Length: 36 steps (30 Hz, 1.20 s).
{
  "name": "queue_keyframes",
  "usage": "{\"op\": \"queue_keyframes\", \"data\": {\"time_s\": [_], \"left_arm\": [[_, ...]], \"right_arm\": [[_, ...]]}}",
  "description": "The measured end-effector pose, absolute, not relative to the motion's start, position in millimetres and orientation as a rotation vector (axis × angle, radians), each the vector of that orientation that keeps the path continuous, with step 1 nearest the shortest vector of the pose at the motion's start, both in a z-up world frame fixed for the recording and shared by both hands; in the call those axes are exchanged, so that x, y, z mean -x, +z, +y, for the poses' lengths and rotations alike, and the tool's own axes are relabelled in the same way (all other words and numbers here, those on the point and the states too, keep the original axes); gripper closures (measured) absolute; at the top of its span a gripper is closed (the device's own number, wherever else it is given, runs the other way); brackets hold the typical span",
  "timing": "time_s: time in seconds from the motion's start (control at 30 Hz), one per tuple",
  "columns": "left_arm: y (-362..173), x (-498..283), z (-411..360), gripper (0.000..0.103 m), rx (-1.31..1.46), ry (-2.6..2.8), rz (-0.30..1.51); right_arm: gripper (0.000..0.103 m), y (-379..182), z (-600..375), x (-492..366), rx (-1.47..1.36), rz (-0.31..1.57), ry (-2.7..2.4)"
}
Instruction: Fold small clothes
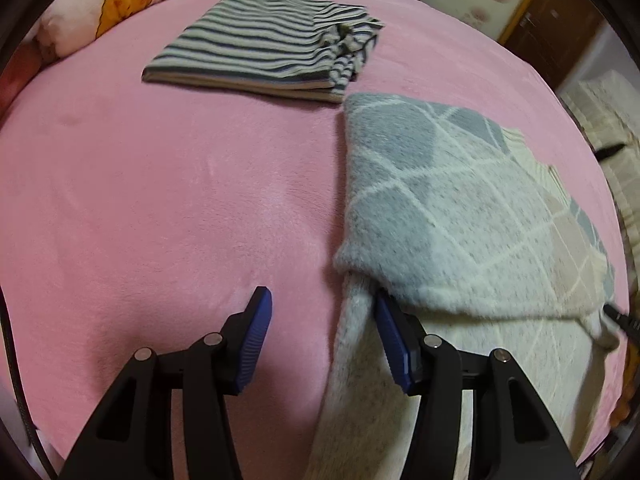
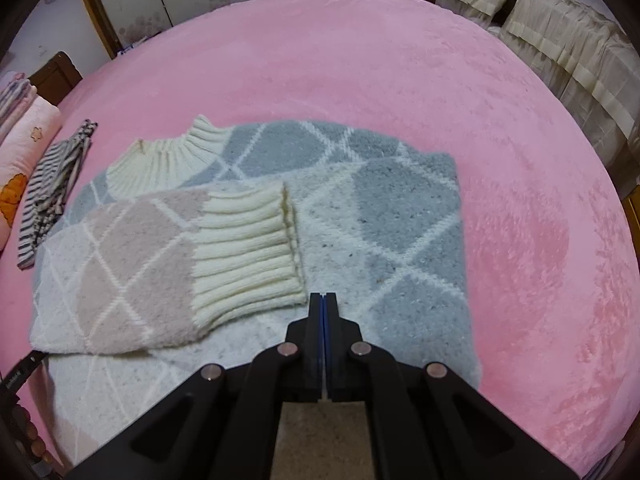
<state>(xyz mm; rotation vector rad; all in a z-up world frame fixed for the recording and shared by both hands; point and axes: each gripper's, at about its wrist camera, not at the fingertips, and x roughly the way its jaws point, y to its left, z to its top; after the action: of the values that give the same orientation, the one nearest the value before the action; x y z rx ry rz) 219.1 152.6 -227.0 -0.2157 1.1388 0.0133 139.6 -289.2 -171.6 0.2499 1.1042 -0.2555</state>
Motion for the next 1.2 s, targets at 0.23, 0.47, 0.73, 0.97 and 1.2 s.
{"op": "queue_keyframes", "data": {"time_s": [0.23,0.47,0.73,0.97,1.2], "left_arm": [[-194,-199,138,0.049,0.086,-0.027,1.084],[-166,-221,104,0.047,0.034,-0.086,1.007],[-186,-260,63,0.047,-0.044,-0.133,1.042],[-216,-287,61,0.052,-0.063,-0.087,1.109],[-228,-293,72,0.052,-0.063,-0.103,1.123]], "right_arm": [[0.103,-146,-277,-124,-0.222,1.054,-0.205],[0.102,-130,-265,-131,-0.21,1.015,-0.171],[0.102,-131,-247,-141,-0.17,1.002,-0.131],[0.102,-161,-248,-164,-0.206,1.066,-0.128],[0.103,-185,-272,-163,-0.254,1.106,-0.136]]}}
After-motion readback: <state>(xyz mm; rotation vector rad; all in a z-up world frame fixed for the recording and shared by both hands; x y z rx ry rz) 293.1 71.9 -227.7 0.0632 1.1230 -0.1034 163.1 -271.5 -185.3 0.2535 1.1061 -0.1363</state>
